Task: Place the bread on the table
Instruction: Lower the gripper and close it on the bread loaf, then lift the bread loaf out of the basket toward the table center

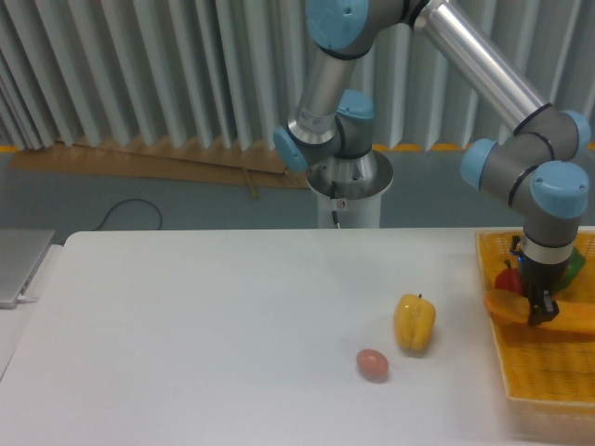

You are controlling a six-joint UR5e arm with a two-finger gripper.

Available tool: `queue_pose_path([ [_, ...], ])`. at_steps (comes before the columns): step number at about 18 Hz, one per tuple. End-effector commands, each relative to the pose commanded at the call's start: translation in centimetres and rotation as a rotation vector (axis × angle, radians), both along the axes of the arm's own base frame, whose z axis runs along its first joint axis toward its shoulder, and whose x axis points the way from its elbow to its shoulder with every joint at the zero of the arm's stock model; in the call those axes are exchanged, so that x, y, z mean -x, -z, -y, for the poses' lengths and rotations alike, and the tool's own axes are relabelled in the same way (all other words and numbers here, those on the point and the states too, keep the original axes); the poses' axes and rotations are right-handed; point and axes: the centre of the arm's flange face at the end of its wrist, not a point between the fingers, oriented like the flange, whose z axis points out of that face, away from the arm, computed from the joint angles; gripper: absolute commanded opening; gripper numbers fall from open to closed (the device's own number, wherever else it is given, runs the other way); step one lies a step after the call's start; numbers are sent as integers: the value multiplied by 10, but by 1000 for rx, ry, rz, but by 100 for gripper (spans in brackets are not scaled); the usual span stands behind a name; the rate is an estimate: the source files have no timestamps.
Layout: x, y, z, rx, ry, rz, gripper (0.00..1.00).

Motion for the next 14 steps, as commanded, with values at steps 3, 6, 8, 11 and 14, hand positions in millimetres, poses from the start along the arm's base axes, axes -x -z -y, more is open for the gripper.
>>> queue_pose_path([
  [3, -5, -14, 1, 1, -17, 4, 47],
  [6, -13, -28, -8, -4, -33, 5, 48],
  [8, -18, -31, -13, -8, -53, 10, 48],
  [11, -33, -44, -25, -17, -71, 5, 48],
  [14, -45, -64, -27, -80, -81, 26, 48],
])
